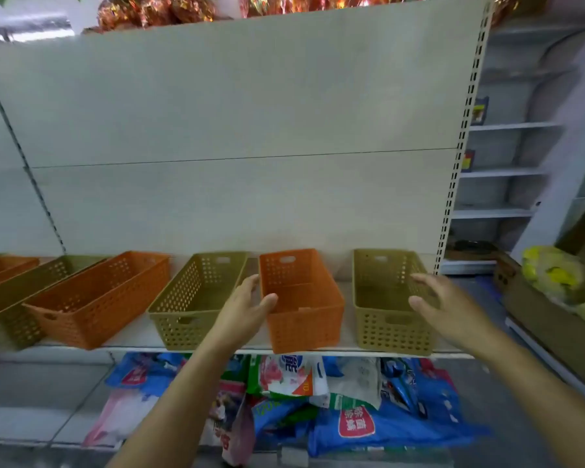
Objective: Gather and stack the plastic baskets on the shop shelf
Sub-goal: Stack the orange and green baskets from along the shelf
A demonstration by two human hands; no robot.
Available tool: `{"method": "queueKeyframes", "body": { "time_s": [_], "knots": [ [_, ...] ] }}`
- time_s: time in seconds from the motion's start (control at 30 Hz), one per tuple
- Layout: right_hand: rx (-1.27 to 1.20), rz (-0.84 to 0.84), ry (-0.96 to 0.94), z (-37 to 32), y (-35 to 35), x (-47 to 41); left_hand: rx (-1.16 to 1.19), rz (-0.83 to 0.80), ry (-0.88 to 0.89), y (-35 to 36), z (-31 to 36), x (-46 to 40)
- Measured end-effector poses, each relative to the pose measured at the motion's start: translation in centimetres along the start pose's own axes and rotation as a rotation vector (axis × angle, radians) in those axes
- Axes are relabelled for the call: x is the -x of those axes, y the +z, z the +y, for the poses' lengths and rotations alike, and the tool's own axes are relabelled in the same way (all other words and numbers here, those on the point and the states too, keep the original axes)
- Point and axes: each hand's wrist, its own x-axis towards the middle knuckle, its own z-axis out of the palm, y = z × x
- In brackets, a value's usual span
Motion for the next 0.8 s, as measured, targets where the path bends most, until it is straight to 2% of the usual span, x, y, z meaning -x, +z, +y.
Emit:
{"method": "queueKeyframes", "body": {
  "time_s": [0.13,0.23,0.4,0.53,0.63,0.8],
  "knots": [
    [0.011,-0.02,0.155,2.2,0.3,-3.1,-0.015,-0.072,-0.181,1.3,-1.9,-4.8],
    [0.026,-0.009,0.236,4.7,1.1,-5.7,-0.064,-0.122,-0.173,2.4,-3.6,-7.9],
    [0.066,-0.1,0.416,7.3,1.9,-8.9,-0.023,-0.1,-0.298,3.6,-5.1,-11.1],
    [0.004,-0.205,0.617,6.6,2.1,-8.9,-0.037,-0.023,-0.282,4.2,-5.8,-11.3],
    [-0.071,-0.251,0.631,6.5,2.6,-8.7,-0.039,0.013,-0.26,4.3,-5.5,-10.7],
    [-0.122,-0.158,0.581,7.0,3.2,-8.1,-0.009,0.052,-0.206,3.9,-6.0,-8.7]
  ]
}}
